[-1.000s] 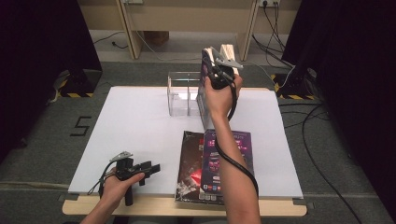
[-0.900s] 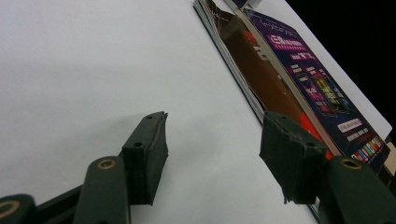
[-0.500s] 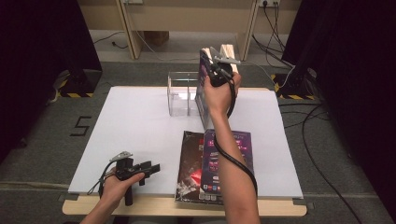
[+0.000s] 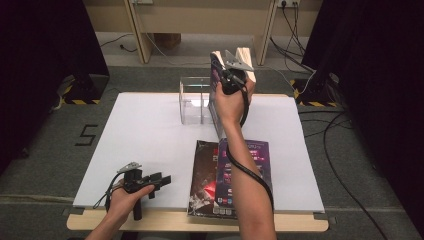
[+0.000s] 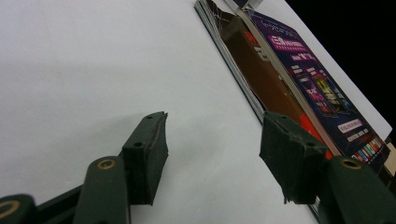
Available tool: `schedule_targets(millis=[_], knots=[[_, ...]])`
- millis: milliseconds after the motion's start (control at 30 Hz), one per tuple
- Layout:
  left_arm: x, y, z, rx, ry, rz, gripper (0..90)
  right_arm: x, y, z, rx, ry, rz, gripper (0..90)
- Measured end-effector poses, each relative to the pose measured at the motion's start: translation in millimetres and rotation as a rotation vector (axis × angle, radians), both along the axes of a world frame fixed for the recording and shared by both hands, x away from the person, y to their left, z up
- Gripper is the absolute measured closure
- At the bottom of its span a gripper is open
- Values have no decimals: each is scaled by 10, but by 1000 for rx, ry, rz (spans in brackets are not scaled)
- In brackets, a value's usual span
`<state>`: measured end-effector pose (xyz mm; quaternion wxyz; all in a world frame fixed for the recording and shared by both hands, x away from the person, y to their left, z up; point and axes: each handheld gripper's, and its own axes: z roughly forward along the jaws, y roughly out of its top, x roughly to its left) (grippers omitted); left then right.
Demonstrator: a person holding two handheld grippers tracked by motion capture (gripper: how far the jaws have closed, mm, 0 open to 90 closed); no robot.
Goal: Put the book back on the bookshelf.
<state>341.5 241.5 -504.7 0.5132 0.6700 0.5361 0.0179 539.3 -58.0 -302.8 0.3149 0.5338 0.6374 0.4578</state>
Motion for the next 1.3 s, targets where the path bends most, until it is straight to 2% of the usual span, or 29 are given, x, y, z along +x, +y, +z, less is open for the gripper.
schedule_targets(millis=[533,800,967,1300], knots=[[4,3,-5,2,4,2,404,48,29,-36,0,-59,-11,831],[7,10,-4,-1,3,3,405,87,53,-64,-3,-83,-34,831],[7,16,-5,-1,2,3,405,119,63,-134,-2,-105,-59,830],[1,9,-4,2,3,2,406,125,64,-142,-37,-117,-75,817]])
